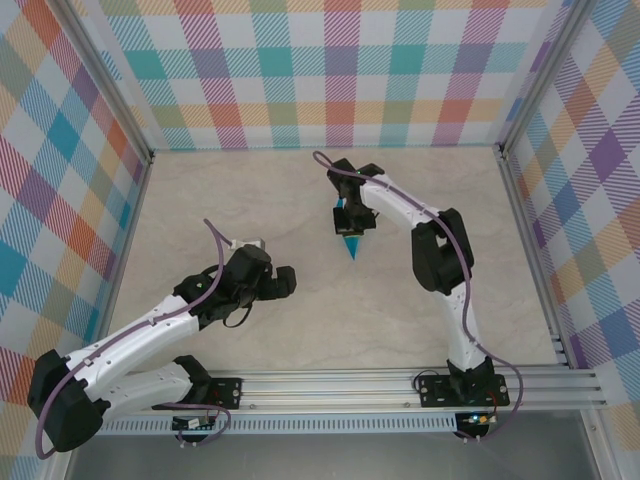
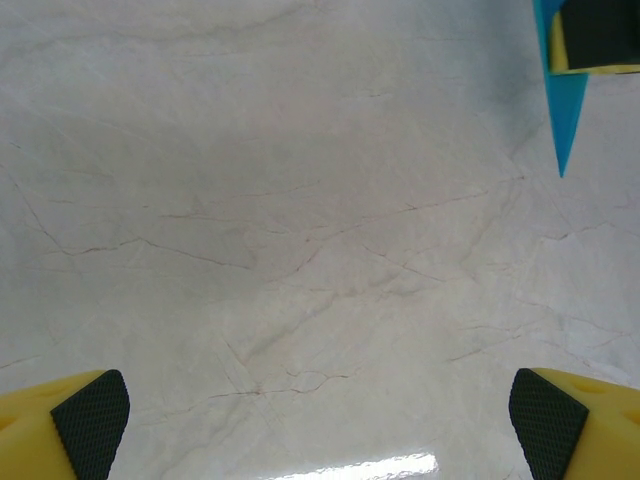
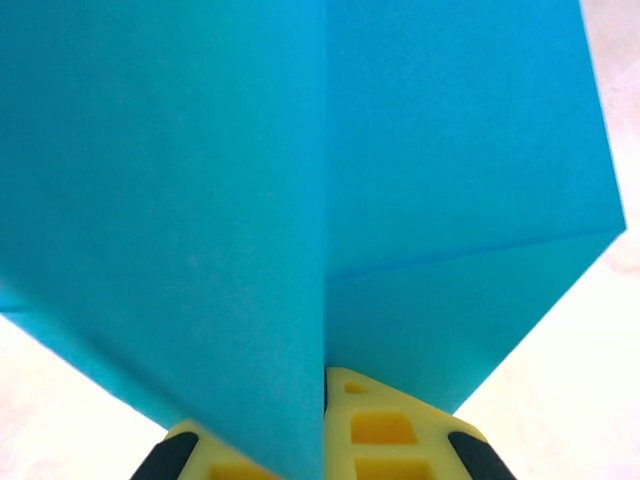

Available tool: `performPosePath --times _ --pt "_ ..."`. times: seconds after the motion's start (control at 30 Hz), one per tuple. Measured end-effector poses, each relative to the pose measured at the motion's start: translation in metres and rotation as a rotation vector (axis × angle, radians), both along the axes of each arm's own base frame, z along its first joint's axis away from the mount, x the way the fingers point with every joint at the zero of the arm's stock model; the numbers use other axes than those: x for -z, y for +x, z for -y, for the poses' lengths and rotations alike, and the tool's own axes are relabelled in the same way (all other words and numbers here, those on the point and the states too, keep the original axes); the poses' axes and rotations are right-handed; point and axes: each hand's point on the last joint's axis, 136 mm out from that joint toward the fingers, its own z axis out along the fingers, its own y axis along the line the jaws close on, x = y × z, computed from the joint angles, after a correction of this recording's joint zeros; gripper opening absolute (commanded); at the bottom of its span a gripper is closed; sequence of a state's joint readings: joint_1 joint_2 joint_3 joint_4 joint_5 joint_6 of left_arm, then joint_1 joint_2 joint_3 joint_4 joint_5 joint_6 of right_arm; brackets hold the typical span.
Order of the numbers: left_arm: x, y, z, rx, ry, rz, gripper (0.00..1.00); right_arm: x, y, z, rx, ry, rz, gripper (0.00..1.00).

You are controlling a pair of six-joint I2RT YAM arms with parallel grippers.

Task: Fold a paper plane with a square sheet of paper (fold left side to right side)
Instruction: Place the paper plane at the center of the table.

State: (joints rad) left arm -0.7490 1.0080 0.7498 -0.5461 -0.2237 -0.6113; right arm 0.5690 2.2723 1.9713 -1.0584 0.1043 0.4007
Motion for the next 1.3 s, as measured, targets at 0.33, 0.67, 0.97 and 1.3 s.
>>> performPosePath --times 0.33,0.67,0.97,1.3 --pt "0.001 -0.001 0.000 0.007 0.000 -0.005 1.00 0.026 -0.001 0.001 -0.014 -0.046 -0.090 0.10" --pt "0.001 -0.001 0.000 0.007 0.001 -0.006 1.00 0.034 -0.004 0.003 -0.006 -0.043 -0.124 0.16" --pt "0.001 -0.001 0.000 0.007 0.002 -0.007 1.00 0.036 -0.003 0.003 0.014 -0.030 -0.134 0.24" --pt "0.006 -0.002 -0.003 -0.001 0.031 -0.025 1.00 0.001 -0.006 0.009 0.019 -0.015 -0.073 0.40"
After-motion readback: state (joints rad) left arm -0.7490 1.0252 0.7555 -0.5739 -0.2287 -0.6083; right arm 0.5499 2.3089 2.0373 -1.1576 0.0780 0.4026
